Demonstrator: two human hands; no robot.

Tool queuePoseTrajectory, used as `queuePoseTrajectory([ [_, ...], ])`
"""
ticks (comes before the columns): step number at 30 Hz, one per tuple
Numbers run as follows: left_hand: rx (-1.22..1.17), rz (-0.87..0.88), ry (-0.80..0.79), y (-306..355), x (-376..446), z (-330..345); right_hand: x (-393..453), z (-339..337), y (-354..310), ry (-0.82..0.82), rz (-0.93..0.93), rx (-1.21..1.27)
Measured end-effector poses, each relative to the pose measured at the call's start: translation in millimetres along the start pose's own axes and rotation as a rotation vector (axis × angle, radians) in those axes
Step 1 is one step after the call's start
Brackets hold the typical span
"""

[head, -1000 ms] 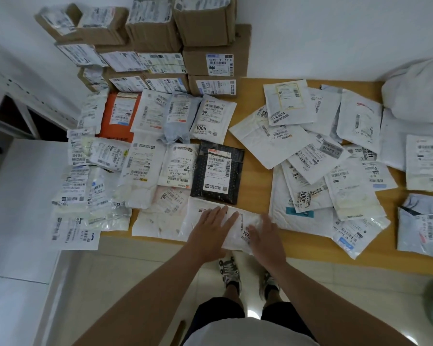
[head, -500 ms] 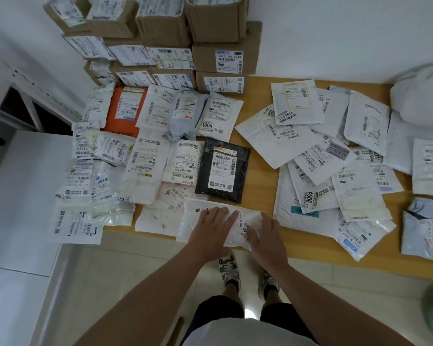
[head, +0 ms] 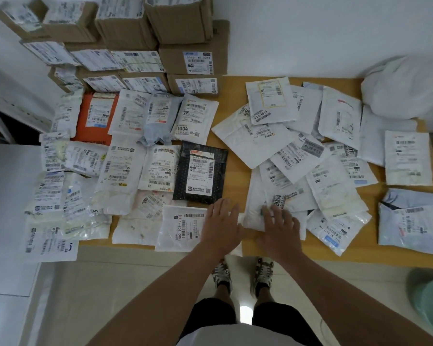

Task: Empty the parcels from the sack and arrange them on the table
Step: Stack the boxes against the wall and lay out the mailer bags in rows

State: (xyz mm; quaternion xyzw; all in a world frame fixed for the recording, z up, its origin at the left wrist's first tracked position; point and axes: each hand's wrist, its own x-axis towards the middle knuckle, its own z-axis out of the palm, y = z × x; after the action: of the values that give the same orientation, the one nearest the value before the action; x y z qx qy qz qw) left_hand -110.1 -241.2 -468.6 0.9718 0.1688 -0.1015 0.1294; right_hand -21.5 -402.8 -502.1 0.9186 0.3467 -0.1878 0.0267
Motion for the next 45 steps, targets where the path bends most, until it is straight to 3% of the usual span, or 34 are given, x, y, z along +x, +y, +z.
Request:
queuePoseTrajectory([
  [4, -0.056, 0.000, -0.025, 15.5, 20.4, -9.4, 10.4, -6.2, 8.1, 0.130, -0.080, -0.042],
  [8, -0.230, -0.236, -0.183, 39.4, 53.9, -24.5, 19.6, -13.4, 18.3, 0.239, -0.083, 0.064],
  [12, -0.804, -0.503, -0.210, 57.3, 84.9, -40.9, 15.6, -21.4, 26.4, 0.360, -0.011, 0.310],
  [15, -0.912, -0.454, -0.164, 59.6, 86.2, -48.9, 11.9, -24.2, 35.3, 0.383, -0.040, 0.360],
  [19, -0.809, -0.444, -0.011, 38.7, 74.2, -51.4, 15.6, -24.1, 38.5, 0.346, -0.024, 0.363],
  [22, -0.622, -0.466, 0.030, 14.9, 62.6, -48.8, 18.6, -26.2, 28.4, 0.198, 0.001, 0.419],
  [30, -0.171, -0.495, -0.115, -3.6, 55.3, -39.2, 32.5, -19.9, 31.9, 0.116, 0.150, 0.235],
  [34, -0.136, -0.386, -0.085, 5.4, 55.3, -30.0, 40.8, -18.4, 48.9, 0.104, 0.165, 0.156],
  [40, -0.101, -0.368, -0.126, 11.9, 60.0, -20.9, 49.6, -17.2, 58.6, 0.296, 0.094, 0.083],
  [45, -0.094, -0.393, -0.138, 19.6, 62.6, -17.7, 10.6, -9.1, 48.3, 0.369, -0.102, 0.066],
])
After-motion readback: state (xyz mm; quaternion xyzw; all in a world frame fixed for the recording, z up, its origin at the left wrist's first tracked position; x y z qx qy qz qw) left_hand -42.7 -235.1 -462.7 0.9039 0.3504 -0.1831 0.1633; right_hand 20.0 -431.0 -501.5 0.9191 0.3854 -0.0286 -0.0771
